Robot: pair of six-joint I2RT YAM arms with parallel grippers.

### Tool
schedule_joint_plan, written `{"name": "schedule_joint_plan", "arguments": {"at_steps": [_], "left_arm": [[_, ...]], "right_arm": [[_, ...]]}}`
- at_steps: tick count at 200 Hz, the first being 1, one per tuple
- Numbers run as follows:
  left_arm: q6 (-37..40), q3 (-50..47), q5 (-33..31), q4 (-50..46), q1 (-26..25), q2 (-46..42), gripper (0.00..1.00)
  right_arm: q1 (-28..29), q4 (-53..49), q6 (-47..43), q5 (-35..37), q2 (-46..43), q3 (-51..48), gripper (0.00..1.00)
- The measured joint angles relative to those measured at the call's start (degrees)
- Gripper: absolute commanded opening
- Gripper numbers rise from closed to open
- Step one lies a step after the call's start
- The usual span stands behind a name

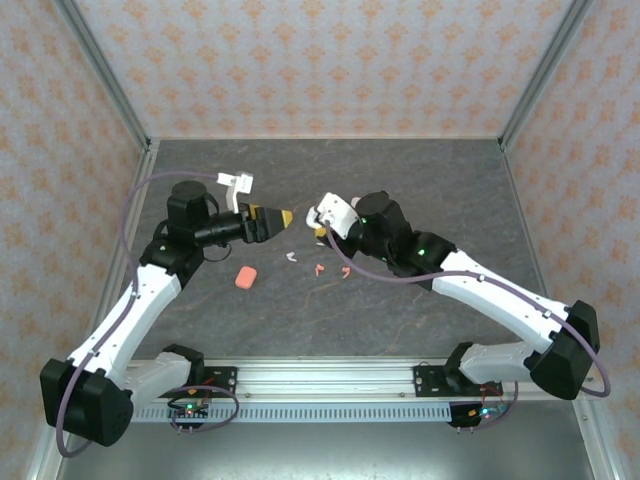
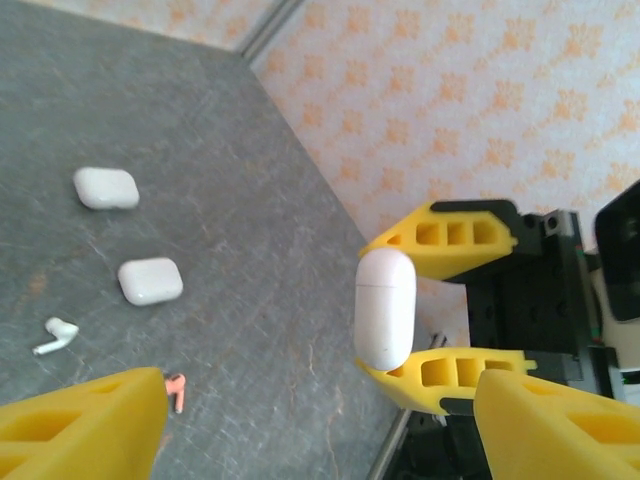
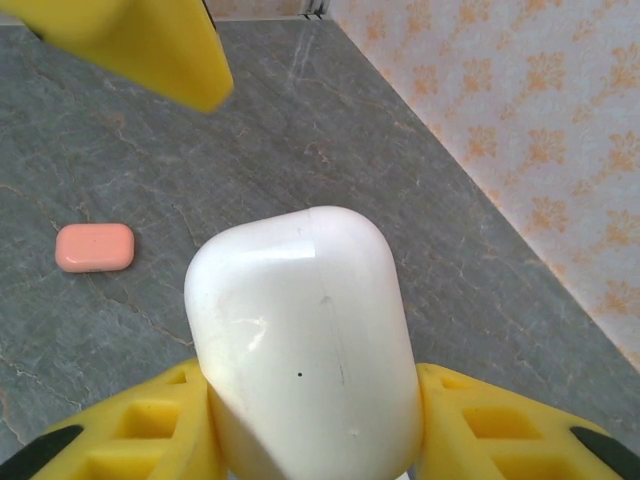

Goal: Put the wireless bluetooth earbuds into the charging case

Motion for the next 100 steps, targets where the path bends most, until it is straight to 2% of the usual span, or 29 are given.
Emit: {"name": "schedule_joint_plan", "arguments": {"at_steps": [50,100], "left_arm": [[0.1,0.9,0.0,-0.8,-4.0,2.4,0.79],[0.1,2.6,-0.1,-0.6,-6.9,5.3,0.66]], "right_arm": [[0.8,0.0,-0.6,0.2,-0.2,-0.8,0.42],[0.8,0.4,-0.5,0.1,-0.9,-1.2,0.42]]}}
